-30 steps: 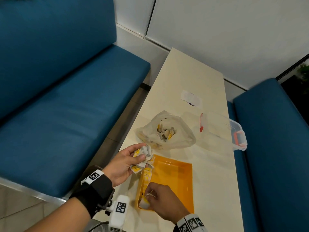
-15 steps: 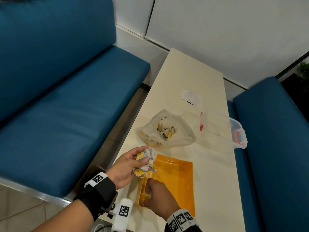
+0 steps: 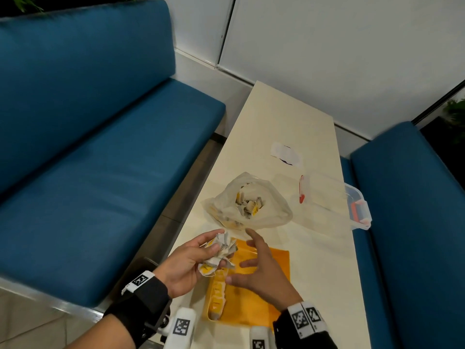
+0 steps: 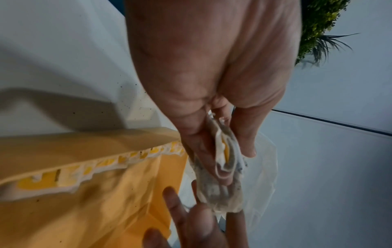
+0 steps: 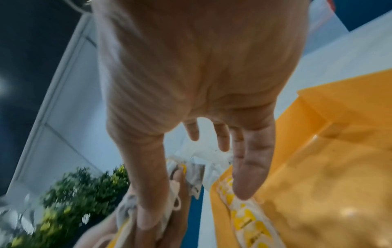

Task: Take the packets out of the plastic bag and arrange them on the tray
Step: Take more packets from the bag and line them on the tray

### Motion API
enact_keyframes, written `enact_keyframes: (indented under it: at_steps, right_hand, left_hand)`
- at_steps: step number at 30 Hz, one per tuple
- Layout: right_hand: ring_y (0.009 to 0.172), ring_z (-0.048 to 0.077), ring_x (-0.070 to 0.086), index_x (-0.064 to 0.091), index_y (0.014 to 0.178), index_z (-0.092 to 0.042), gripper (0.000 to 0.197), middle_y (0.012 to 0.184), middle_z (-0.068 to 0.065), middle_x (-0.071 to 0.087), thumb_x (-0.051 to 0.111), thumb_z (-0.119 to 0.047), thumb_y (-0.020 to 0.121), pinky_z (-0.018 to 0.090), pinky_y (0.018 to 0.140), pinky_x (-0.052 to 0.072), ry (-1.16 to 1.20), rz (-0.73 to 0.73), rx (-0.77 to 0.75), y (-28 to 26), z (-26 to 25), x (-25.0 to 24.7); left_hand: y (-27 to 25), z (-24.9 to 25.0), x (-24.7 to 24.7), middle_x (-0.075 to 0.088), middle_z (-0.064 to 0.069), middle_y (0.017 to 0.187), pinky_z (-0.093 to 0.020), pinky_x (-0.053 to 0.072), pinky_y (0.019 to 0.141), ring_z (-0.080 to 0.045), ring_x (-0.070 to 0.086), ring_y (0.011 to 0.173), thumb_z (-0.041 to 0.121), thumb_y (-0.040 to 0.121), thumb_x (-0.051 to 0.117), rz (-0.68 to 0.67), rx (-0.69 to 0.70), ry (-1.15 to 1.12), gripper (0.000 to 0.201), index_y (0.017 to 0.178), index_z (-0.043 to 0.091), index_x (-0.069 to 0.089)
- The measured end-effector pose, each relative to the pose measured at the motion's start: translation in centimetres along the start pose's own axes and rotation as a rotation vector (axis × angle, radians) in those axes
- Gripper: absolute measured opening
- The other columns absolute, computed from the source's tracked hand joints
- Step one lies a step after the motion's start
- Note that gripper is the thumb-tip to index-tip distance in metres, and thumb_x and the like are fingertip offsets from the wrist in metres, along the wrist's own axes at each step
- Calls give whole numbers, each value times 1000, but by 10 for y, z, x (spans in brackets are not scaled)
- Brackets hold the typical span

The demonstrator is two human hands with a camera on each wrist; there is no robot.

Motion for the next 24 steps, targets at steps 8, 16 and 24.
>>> enact_keyframes:
  at_steps: [8, 16, 24]
  right_hand:
    - [90, 11, 70, 67, 116, -31, 51, 111, -9, 71, 89, -20, 71, 25, 79, 59, 198, 69, -140, 7, -14, 8]
    - [89, 0, 64, 66, 109, -34, 39, 104, -14, 68, 78, -11, 80, 14, 74, 53, 53, 154, -202, 11, -24, 13]
    - [94, 5, 65, 61, 98, -40, 40, 105, -11, 67, 77, -8, 80, 18, 77, 56, 29, 171, -295, 11, -28, 20]
  left_hand:
    - [4, -3, 0, 63, -30, 132, -39, 62, 80, -39, 64, 114, 12, 94, 61, 58, -23, 27, 43, 137, 7, 60]
    - [11, -6, 12, 68, -19, 107, -34, 56, 69, -24, 68, 80, 42, 99, 59, 94, -54, -13, 40, 116, 7, 67]
    - [15, -4, 12, 68, -14, 87, -27, 50, 51, -20, 64, 65, 42, 99, 56, 129, -57, 4, 40, 100, 5, 71]
Point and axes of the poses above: each hand's wrist, its own y-axis towards the middle knuckle, its own x-axis out of the palm, z = x × y, the point moved 3 cm from there along y, towards the middle knuckle
